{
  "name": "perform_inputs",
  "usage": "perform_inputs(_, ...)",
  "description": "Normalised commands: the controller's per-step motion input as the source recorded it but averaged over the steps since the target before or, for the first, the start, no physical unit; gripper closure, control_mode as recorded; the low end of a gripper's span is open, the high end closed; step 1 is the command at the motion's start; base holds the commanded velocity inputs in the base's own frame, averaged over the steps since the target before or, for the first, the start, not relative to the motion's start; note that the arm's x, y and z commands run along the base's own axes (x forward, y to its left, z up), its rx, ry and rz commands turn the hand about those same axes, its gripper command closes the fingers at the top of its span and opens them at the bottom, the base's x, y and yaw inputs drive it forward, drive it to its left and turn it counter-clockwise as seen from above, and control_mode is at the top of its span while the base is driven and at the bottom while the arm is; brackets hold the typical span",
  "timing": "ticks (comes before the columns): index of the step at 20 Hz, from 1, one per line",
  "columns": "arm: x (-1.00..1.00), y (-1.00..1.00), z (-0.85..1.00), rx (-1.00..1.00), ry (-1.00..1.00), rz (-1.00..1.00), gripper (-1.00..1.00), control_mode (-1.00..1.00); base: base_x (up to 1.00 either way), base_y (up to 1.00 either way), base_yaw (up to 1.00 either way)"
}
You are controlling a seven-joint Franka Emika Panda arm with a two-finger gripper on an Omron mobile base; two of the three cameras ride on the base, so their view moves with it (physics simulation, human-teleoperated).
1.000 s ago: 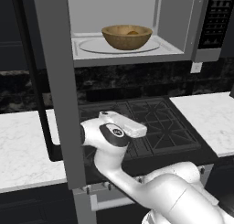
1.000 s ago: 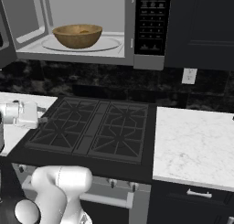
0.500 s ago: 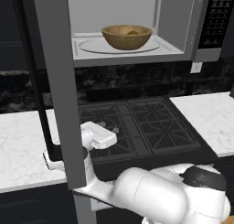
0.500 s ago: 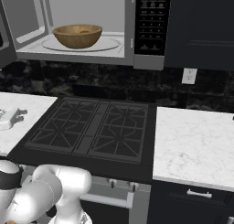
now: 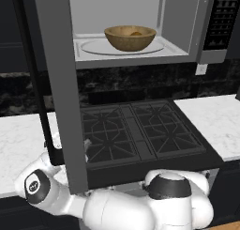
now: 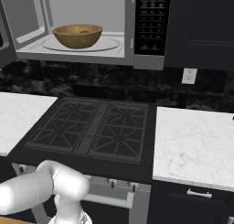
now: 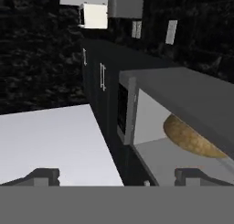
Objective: Pick the avocado from the sink and place it in the bowl. Then pick the bowl and place it in the microwave. Then close the microwave door and press the start button.
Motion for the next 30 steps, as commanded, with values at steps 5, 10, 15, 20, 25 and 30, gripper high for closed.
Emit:
perform_inputs(5, -0.72, 0.42, 0.66, -0.18, -0.45, 0.03, -1.00, -1.00, 0.00, 0.00, 0.00)
perform_inputs(10, -0.46, 0.22, 0.40, -0.10, -0.40, 0.11, -1.00, -1.00, 0.00, 0.00, 0.00)
perform_inputs(15, -0.30, 0.07, 0.46, -0.09, -0.37, 0.16, -1.00, -1.00, 0.00, 0.00, 0.00)
perform_inputs(20, -0.60, -0.06, 0.36, -0.04, -0.30, 0.20, -1.00, -1.00, 0.00, 0.00, 0.00)
perform_inputs(25, -0.71, -0.53, 0.40, 0.00, -0.20, 0.14, -1.00, -1.00, 0.00, 0.00, 0.00)
perform_inputs(30, -0.43, -0.67, 0.51, 0.02, -0.12, 0.15, -1.00, -1.00, 0.00, 0.00, 0.00)
